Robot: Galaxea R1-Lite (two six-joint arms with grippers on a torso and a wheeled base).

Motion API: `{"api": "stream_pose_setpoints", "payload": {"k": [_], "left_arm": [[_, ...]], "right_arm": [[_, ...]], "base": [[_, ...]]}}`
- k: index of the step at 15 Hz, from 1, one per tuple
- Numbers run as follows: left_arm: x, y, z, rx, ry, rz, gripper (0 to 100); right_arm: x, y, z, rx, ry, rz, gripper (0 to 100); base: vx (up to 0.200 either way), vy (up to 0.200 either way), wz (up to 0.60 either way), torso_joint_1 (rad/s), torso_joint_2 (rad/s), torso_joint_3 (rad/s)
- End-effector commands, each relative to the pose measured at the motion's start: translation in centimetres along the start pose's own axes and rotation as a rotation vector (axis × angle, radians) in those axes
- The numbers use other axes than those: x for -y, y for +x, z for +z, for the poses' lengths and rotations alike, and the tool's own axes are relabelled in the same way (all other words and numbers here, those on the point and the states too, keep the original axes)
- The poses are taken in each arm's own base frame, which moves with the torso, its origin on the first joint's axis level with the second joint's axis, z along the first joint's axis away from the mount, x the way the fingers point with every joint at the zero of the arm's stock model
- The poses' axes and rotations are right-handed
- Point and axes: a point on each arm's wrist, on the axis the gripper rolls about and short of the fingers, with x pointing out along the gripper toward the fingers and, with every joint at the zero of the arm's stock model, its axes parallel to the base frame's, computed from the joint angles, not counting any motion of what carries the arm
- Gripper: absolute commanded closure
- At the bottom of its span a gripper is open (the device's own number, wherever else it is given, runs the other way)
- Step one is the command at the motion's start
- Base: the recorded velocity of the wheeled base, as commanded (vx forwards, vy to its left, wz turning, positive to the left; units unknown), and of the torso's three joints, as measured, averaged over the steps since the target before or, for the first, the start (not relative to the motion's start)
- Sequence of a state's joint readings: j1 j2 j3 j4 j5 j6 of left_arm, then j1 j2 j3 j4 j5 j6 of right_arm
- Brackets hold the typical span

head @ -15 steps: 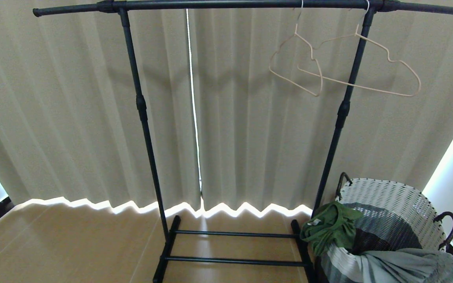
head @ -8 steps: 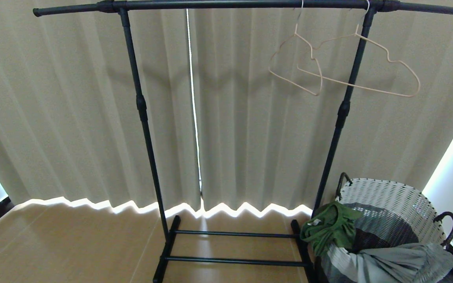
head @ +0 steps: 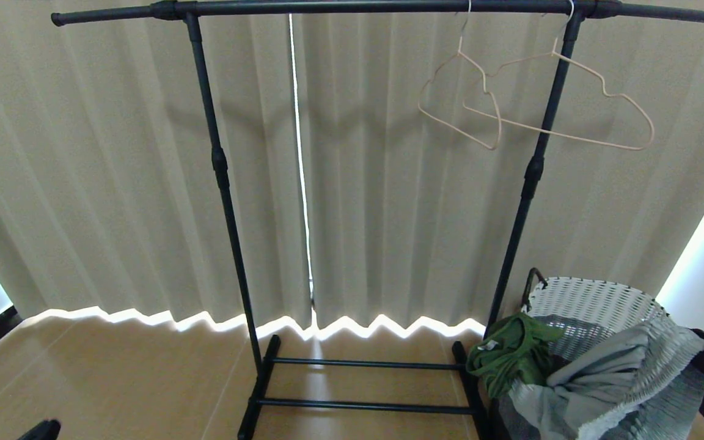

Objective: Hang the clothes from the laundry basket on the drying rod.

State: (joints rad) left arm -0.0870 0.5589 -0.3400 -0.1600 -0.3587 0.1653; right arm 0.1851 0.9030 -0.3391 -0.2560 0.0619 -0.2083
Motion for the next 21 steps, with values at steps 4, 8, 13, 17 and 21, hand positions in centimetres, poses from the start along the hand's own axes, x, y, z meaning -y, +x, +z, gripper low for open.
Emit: {"api": "stream_pose_setpoints", "payload": {"k": [4, 8, 13, 17, 21], "left_arm": [[-0.2, 9.9, 3.2, -0.143, 0.018, -0.208, 0], [2.2, 12.6, 3.0, -0.198, 0.031, -0.363, 0], [9.0, 18.3, 1.4, -0.25, 0.006, -0.512, 0], [16.1, 20.2, 1.8, -0.285, -0.057, -0.677, 0], [20.7, 22.2, 0.4, -0.371, -0.131, -0.649, 0]], "right_arm": [[-0.3, 0.9, 2.2, 0.038, -0.008, 0.066, 100], [-1.0, 0.7, 3.8, 0.099, -0.029, 0.132, 100], [-1.6, 0.3, 8.2, 0.225, 0.079, 0.223, 100], [-1.9, 0.0, 9.7, 0.266, 0.142, 0.269, 100], [-2.5, -0.5, 10.9, 0.304, 0.158, 0.336, 100]], "base": [[0.0, 0.0, 0.0, 0.0, 0.0, 0.0], [0.0, 0.0, 0.0, 0.0, 0.0, 0.0], [0.0, 0.0, 0.0, 0.0, 0.0, 0.0], [0.0, 0.0, 0.0, 0.0, 0.0, 0.0], [0.0, 0.0, 0.0, 0.0, 0.0, 0.0]]}}
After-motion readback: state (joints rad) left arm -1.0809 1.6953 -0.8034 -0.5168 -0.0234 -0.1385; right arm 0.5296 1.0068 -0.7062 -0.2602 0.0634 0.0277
